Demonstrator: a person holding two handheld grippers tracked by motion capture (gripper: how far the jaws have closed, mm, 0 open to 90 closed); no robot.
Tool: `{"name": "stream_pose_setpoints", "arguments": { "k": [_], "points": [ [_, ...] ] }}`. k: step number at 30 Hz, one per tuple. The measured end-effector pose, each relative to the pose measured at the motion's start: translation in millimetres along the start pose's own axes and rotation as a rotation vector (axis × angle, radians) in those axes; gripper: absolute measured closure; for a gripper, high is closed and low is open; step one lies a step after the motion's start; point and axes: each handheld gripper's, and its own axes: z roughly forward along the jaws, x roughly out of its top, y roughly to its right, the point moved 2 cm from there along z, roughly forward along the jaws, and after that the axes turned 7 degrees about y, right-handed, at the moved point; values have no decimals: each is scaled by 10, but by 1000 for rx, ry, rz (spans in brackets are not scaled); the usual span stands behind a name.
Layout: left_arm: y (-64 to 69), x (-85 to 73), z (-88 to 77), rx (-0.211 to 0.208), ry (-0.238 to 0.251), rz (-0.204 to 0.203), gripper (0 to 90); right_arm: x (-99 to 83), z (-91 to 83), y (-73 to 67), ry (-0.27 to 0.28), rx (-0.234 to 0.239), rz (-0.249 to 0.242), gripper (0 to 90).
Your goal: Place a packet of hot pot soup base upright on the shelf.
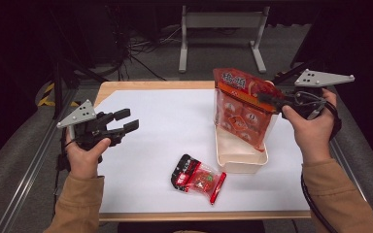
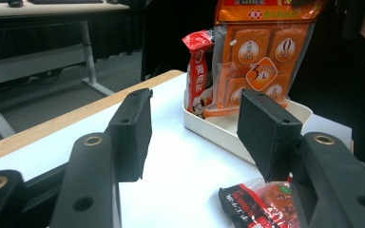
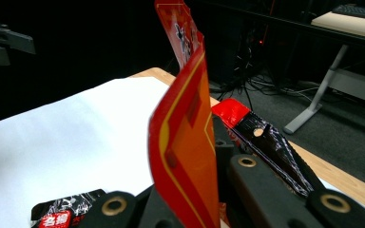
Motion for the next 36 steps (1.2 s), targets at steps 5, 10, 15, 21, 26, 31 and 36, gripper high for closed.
{"name": "stream_pose_setpoints", "arguments": {
  "k": [5,10,15,21,26,31,36],
  "points": [
    [-4,-2,-3,0,2,2,464,-41,5,12,-5,-3,8,900],
    [0,-7,1,-2,-4,-1,463,-111,19,30,-12,-7,20,900],
    [-6,-12,10,-1,-7,2,458,-181,41,47,-19,-10,31,900],
    [-7,-28,34,-6,-15,2,453,-249,70,56,-16,-12,40,900],
    [-3,-34,45,-9,-17,2,450,-282,78,54,-17,-13,47,900],
    [2,-44,64,-13,-21,2,447,-338,85,56,-21,-15,59,900],
    [2,-52,76,-13,-23,2,439,-396,84,66,-12,-8,76,900]
  ]
}}
